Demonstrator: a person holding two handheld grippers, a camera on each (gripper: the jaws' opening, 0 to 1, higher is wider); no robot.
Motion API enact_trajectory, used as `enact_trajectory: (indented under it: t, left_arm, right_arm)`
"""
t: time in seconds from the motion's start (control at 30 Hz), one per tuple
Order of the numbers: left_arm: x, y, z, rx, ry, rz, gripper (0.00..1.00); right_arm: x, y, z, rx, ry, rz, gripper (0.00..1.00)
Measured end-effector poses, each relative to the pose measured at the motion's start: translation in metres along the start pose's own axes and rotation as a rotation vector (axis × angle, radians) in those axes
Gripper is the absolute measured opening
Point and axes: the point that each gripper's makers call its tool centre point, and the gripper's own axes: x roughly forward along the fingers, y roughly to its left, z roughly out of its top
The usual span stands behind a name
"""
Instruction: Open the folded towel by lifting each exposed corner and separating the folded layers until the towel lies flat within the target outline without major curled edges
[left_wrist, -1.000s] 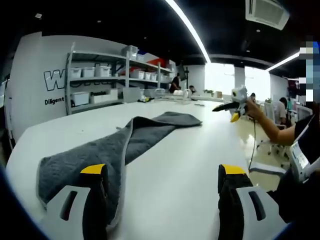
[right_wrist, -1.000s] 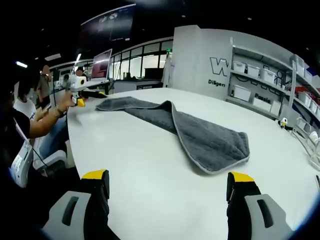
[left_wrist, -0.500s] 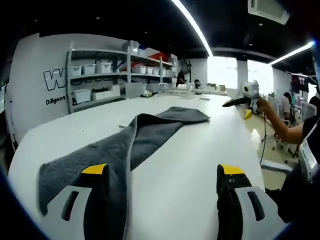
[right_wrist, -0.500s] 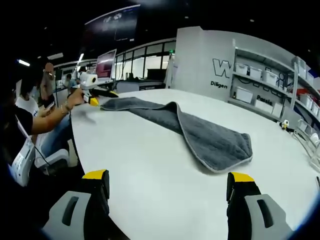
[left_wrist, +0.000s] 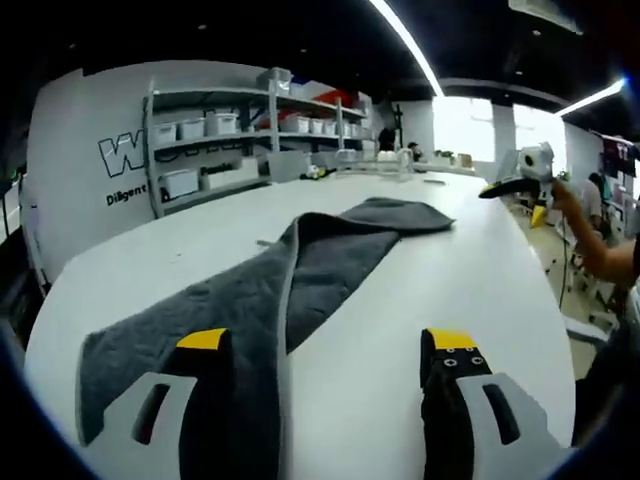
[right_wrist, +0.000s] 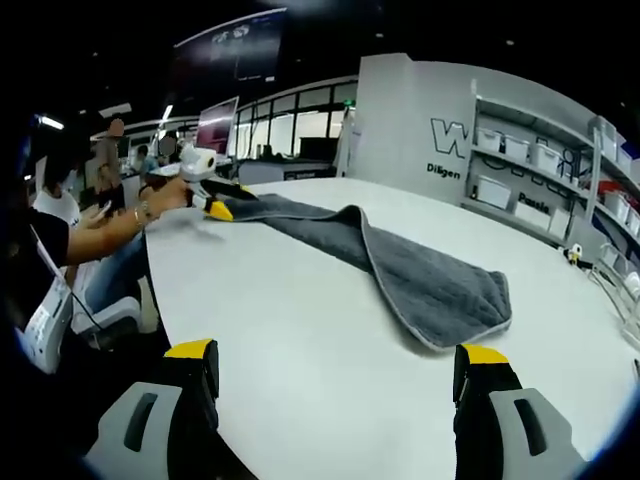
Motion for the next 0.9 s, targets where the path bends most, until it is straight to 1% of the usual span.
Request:
enact_trajectory:
  t: [0.07, 0.1, 0.13, 0.2, 0.3, 0.37, 0.47, 0.6, 0.67, 0.73, 0.9]
  left_arm:
    - [0.006, 0.013, -0.005, 0.007, 0.027, 0.058, 0.65]
    - [0.008, 0.019, -0.008, 0.011, 0.043, 0.083, 0.63]
    - [0.010, 0.024, -0.010, 0.010, 0.047, 0.105, 0.62]
    - [0.012, 0.031, -0.012, 0.010, 0.048, 0.128, 0.60]
    - [0.013, 0.036, -0.017, 0.022, 0.059, 0.153, 0.50]
    - [0.014, 0.041, -0.024, 0.029, 0.084, 0.172, 0.40]
    - [0.017, 0.043, -0.032, 0.038, 0.118, 0.183, 0.34]
    - [0.020, 0.046, -0.033, 0.041, 0.122, 0.197, 0.26]
    - [0.019, 0.047, -0.031, 0.046, 0.115, 0.203, 0.18]
    - [0.016, 0.047, -0.026, 0.041, 0.086, 0.210, 0.08]
    - [0.012, 0.039, -0.023, 0.045, 0.074, 0.191, 0.06]
  right_arm:
    - [0.001, 0.001, 0.000, -0.001, 0.001, 0.001, 0.99]
    - [0.001, 0.001, -0.001, -0.003, 0.003, 0.003, 0.99]
    - [0.001, 0.002, -0.002, -0.002, 0.006, 0.006, 0.99]
    - [0.000, 0.001, -0.002, -0.002, 0.006, 0.004, 0.99]
    - [-0.002, -0.002, -0.003, 0.003, 0.004, 0.003, 0.99]
    - [-0.003, -0.003, -0.004, 0.007, 0.005, -0.001, 0.99]
    - [-0.004, -0.004, -0.006, 0.008, 0.011, -0.004, 0.99]
    - [-0.003, -0.002, -0.006, 0.006, 0.012, 0.006, 0.99]
    - [-0.002, 0.000, -0.006, 0.007, 0.009, 0.011, 0.99]
    - [-0.002, -0.001, -0.006, 0.010, 0.006, 0.014, 0.99]
    - [-0.002, -0.001, -0.008, 0.012, 0.010, 0.015, 0.98]
